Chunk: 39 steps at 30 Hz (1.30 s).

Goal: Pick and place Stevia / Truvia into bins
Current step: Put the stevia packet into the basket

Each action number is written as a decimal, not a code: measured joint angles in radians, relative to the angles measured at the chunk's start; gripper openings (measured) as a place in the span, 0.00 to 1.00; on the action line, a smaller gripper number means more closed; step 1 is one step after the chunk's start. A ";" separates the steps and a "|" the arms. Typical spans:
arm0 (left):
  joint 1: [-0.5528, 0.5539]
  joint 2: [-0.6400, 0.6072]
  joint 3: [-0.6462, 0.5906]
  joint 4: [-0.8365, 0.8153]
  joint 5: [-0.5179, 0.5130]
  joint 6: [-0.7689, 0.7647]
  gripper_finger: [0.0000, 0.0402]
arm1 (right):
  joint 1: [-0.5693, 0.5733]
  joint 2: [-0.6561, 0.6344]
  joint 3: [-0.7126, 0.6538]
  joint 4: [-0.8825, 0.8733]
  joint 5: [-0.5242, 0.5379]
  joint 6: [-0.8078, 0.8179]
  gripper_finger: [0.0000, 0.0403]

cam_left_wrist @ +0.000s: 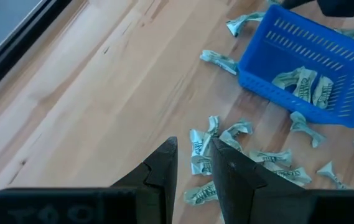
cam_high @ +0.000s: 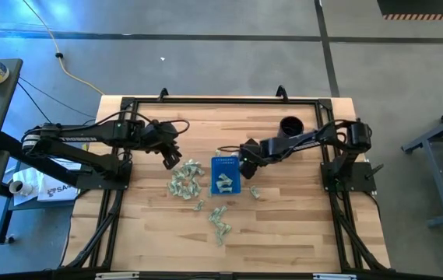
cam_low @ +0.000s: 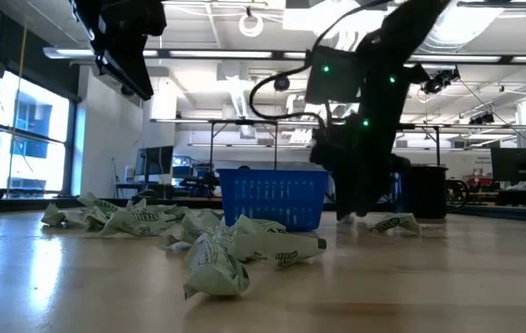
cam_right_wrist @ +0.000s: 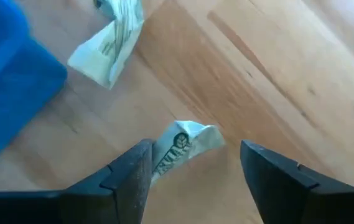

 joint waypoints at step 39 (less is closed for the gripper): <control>0.000 0.067 0.001 -0.075 0.063 -0.039 0.32 | 0.049 0.023 0.441 -0.291 -0.272 -0.490 0.52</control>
